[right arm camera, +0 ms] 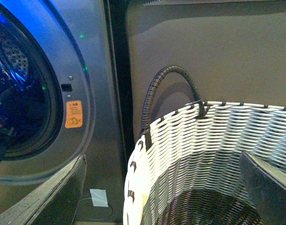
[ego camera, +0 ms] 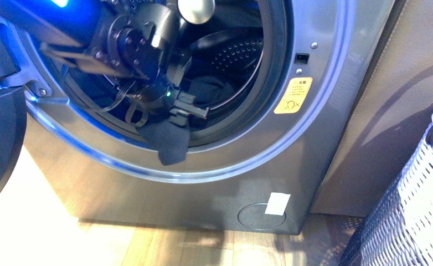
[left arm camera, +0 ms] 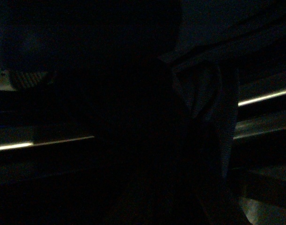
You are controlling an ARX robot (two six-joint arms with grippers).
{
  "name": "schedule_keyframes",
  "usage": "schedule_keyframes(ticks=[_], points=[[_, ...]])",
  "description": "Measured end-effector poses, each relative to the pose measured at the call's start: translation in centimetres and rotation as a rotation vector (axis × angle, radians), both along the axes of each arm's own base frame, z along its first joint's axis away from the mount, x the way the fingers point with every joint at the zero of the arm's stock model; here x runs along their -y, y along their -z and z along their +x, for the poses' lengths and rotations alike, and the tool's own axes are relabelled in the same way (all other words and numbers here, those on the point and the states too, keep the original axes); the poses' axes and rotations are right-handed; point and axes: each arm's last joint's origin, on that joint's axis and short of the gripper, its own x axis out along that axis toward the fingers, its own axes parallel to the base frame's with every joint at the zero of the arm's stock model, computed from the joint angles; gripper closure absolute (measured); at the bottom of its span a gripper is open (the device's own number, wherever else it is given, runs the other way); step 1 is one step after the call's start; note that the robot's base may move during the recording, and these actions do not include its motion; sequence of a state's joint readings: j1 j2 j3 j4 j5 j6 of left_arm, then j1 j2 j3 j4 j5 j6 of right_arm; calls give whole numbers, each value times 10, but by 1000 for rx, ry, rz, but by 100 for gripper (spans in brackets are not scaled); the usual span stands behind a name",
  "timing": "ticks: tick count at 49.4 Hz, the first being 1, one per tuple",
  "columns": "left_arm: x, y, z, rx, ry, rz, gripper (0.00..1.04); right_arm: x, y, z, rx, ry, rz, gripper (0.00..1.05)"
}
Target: Collect clothes from washing machine
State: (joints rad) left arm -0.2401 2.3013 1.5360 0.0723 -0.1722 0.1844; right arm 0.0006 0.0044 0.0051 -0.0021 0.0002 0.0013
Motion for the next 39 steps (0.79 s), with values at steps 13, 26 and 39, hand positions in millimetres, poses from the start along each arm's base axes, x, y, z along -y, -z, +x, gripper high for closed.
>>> schedule_keyframes(ticks=[13,26,39], points=[[-11,-19,-37,58,58,-44,98,0,0,0,0,0,0,8],[-23,-72,-96,159,165,-137,98,0,0,0,0,0,0,8],[-46,-129,-160,260,251,-215,98,0,0,0,0,0,0,8]])
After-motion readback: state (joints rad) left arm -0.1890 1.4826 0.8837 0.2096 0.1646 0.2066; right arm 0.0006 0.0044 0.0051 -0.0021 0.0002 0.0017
